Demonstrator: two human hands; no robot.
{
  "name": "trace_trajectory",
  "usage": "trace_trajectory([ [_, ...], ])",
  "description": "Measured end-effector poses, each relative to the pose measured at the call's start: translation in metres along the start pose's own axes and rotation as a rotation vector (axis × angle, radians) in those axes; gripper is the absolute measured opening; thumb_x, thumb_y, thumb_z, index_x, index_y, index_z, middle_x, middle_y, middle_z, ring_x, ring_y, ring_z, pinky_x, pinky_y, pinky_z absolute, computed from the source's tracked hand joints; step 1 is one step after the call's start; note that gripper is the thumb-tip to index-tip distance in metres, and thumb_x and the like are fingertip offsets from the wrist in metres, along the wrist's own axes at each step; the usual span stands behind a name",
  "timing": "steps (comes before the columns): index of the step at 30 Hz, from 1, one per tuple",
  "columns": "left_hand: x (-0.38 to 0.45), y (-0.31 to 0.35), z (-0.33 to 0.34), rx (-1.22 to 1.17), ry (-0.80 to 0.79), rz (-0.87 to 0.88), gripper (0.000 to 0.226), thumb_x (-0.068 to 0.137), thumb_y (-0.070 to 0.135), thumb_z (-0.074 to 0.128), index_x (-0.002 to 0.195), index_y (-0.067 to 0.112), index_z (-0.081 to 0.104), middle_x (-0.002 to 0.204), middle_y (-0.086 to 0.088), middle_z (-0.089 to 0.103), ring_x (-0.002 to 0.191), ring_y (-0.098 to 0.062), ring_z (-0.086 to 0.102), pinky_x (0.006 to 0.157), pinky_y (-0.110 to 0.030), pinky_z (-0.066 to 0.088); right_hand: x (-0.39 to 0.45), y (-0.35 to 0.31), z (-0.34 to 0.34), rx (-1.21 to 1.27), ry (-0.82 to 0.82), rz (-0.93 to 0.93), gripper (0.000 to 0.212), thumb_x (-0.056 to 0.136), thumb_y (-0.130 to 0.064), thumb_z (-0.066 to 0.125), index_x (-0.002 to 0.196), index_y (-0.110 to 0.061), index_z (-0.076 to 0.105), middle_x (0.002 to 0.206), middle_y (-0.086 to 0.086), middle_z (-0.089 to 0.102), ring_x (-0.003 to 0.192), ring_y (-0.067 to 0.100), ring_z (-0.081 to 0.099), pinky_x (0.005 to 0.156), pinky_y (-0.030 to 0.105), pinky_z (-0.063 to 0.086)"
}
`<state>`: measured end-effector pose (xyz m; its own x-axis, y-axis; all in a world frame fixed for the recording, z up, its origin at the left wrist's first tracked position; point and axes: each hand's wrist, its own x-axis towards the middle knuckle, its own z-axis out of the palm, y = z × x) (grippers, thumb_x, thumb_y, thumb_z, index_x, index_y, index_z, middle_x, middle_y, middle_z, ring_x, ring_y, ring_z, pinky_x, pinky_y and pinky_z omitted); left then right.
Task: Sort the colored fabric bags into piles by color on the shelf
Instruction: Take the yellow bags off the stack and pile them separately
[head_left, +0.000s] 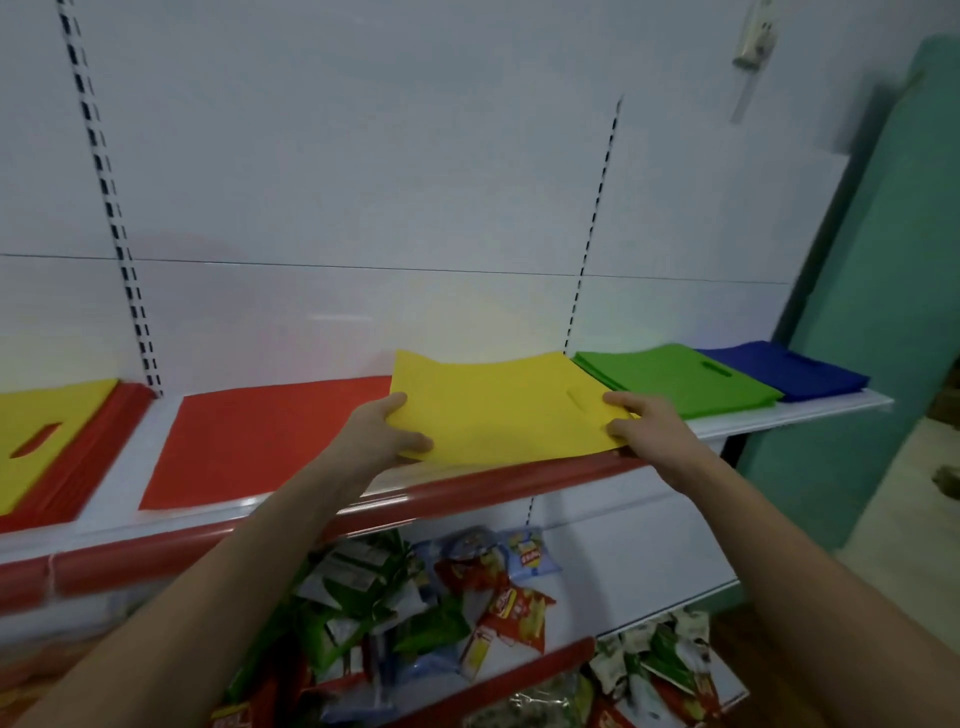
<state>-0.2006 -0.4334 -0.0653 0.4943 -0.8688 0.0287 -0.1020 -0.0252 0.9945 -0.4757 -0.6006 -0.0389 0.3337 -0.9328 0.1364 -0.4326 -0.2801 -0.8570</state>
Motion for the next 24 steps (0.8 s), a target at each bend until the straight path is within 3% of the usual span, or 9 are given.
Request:
trace_trajectory([
  [2,0.014,0.003,0.007,0.064,0.027,0.019,0.087,0.076,-0.009,0.076,0.151,0.003,0.032,0.144,-0.012,0.046,0.108,-0.021,0.055,0.076,-0.025,0.048,0.018,0.001,-0.006,-0.018,-0.012,-0.014,0.048,0.087,0.004,0.058,0.133,-0.01,0.057,0.132,0.01,0.053,0.076,0.023,0.06,0.076,0.046,0.054],
  [4,0.025,0.005,0.014,0.112,0.043,0.026,0.087,0.076,-0.006,0.077,0.15,0.003,0.033,0.145,-0.009,0.044,0.112,-0.018,0.052,0.081,-0.025,0.045,0.035,0.001,-0.013,-0.036,-0.024,-0.021,0.045,0.088,0.004,0.059,0.132,-0.008,0.058,0.127,0.01,0.054,0.065,0.019,0.057,0.065,0.039,0.053],
  [6,0.033,0.008,0.023,0.132,0.061,0.023,0.086,0.075,-0.006,0.078,0.149,0.004,0.035,0.143,-0.006,0.045,0.111,-0.017,0.052,0.078,-0.023,0.045,0.053,0.004,-0.02,-0.093,-0.049,-0.056,0.043,0.089,0.003,0.061,0.131,-0.006,0.059,0.119,0.011,0.055,0.059,0.016,0.054,0.056,0.027,0.048],
  [11,0.055,0.01,0.049,0.236,0.153,0.007,0.084,0.073,-0.004,0.081,0.147,0.002,0.041,0.137,-0.012,0.052,0.1,-0.02,0.059,0.067,-0.018,0.049,0.092,0.015,-0.034,-0.173,-0.124,-0.107,0.044,0.087,-0.001,0.065,0.131,-0.006,0.059,0.114,0.01,0.059,0.057,0.013,0.053,0.052,0.021,0.044],
  [13,0.065,0.01,0.059,0.326,0.208,-0.007,0.083,0.071,0.001,0.084,0.144,0.001,0.044,0.141,-0.014,0.051,0.109,-0.023,0.059,0.08,-0.024,0.048,0.107,0.02,-0.039,-0.196,-0.144,-0.136,0.045,0.088,-0.001,0.066,0.132,-0.005,0.058,0.115,0.011,0.059,0.061,0.011,0.054,0.051,0.019,0.043],
  [15,0.071,0.012,0.071,0.457,0.246,-0.033,0.081,0.071,0.005,0.085,0.142,0.001,0.047,0.144,-0.014,0.049,0.124,-0.025,0.052,0.091,-0.025,0.041,0.12,0.025,-0.043,-0.238,-0.156,-0.184,0.046,0.087,-0.002,0.066,0.132,-0.003,0.057,0.125,0.015,0.058,0.074,0.015,0.058,0.06,0.022,0.046],
  [18,0.079,0.011,0.087,0.595,0.252,-0.085,0.079,0.072,0.009,0.086,0.141,0.002,0.049,0.144,-0.015,0.048,0.127,-0.027,0.051,0.088,-0.025,0.039,0.14,0.038,-0.046,-0.336,-0.209,-0.207,0.048,0.087,-0.006,0.067,0.134,-0.002,0.055,0.133,0.018,0.056,0.109,0.031,0.061,0.087,0.034,0.05],
  [24,0.083,0.006,0.109,0.851,0.303,-0.208,0.081,0.077,0.036,0.081,0.145,0.01,0.046,0.148,-0.014,0.046,0.134,-0.031,0.044,0.107,-0.034,0.039,0.171,0.061,-0.049,-0.429,-0.351,-0.227,0.052,0.089,-0.016,0.068,0.137,-0.004,0.052,0.139,0.014,0.052,0.118,0.027,0.056,0.094,0.033,0.047],
])
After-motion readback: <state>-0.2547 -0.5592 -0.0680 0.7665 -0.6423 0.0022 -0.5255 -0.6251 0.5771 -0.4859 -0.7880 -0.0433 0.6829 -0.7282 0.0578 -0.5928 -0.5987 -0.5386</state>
